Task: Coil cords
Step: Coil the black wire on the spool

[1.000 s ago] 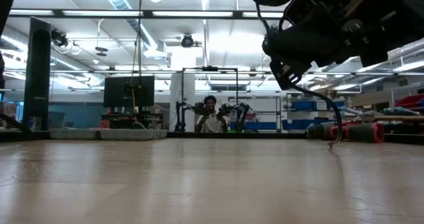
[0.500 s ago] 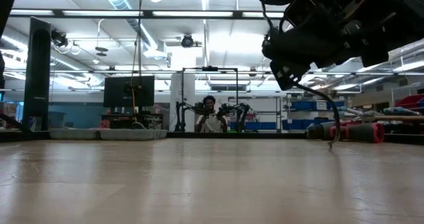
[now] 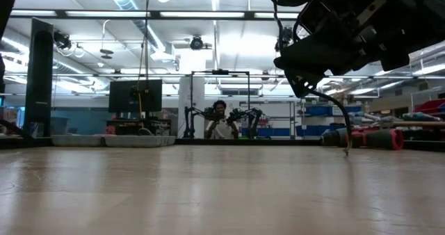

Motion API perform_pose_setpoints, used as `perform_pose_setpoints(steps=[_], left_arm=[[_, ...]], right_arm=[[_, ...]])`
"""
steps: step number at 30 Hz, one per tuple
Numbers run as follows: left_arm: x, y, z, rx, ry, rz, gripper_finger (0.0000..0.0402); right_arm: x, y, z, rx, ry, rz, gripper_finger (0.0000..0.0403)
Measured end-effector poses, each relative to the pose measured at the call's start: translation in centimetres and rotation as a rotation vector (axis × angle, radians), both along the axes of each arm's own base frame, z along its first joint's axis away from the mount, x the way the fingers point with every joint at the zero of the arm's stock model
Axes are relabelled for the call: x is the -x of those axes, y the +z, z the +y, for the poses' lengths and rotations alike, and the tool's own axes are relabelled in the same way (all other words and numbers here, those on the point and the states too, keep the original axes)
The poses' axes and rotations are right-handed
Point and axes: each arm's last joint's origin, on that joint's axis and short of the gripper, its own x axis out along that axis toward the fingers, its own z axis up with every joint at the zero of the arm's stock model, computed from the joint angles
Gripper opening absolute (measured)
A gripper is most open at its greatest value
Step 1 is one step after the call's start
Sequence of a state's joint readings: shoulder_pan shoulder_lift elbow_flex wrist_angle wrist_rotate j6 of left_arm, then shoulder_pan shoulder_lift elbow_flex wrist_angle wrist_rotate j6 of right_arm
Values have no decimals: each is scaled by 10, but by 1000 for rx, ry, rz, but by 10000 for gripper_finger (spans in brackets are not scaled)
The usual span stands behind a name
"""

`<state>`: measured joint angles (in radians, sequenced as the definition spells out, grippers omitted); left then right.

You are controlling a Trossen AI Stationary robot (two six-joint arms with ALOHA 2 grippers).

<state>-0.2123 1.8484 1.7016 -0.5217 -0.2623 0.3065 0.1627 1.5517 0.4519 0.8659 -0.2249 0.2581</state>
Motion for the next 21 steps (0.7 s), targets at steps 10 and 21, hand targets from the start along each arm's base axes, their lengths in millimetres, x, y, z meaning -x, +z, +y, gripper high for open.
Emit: perform_pose_setpoints(steps=[10,21], left_arm=[[1,-1,-2,42,19,5,1],[5,-6,-3,134,26,77,1]], right_arm=[[11,-12,-7,6,-6,40,74],[46,16,-27,72,-118,69,74]])
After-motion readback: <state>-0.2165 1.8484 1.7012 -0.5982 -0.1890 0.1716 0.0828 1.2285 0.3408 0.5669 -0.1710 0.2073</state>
